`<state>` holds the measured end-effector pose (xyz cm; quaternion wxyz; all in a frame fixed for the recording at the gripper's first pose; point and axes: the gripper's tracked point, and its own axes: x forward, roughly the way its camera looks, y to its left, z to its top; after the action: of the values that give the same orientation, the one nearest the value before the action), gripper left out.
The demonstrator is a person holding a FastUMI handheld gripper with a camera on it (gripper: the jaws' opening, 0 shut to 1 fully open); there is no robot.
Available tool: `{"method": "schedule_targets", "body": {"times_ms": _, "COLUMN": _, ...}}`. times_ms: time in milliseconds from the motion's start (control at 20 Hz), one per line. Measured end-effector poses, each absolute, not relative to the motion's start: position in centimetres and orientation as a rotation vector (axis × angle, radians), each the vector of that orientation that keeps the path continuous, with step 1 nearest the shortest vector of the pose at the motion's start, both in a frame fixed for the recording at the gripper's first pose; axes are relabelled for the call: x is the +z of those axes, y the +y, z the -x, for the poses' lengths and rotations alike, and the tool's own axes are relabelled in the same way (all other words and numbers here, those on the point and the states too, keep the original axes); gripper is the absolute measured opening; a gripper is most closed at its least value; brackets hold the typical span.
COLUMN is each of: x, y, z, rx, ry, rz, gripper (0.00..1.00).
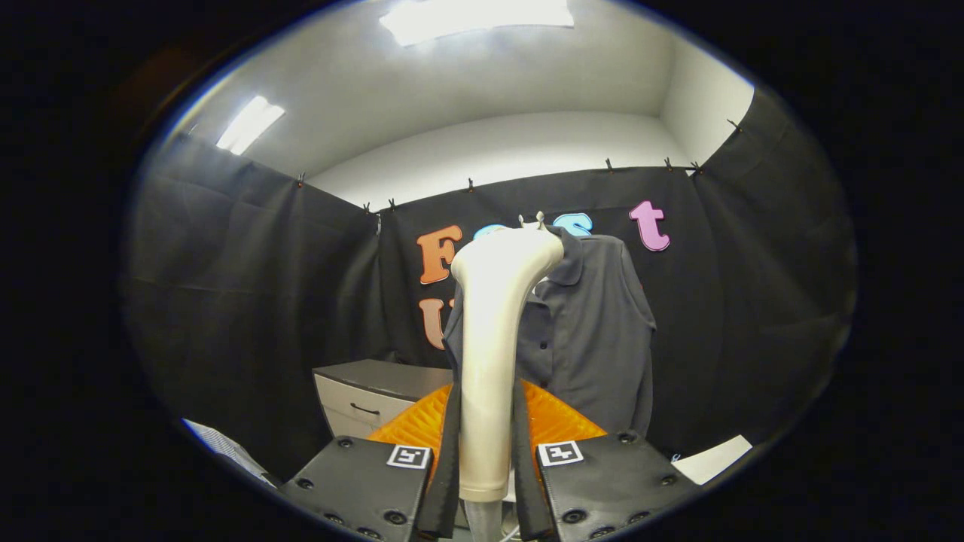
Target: Iron the clothes twice with a garment steamer, once on the left side and once on the right side.
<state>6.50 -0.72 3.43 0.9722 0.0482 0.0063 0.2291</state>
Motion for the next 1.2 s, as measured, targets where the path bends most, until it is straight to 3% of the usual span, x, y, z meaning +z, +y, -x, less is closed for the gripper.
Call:
{"method": "schedule_targets", "body": {"times_ms": 550, "x": -4.0, "y": 4.3, "z": -12.5, "rx": 0.449, "ry": 0.057, "rz": -0.14, "gripper": 0.38}}
{"method": "schedule_targets", "body": {"times_ms": 1200, "x": -1.7, "y": 13.0, "z": -22.8, "rx": 0.494, "ry": 0.025, "rz": -0.149, "gripper": 0.38}}
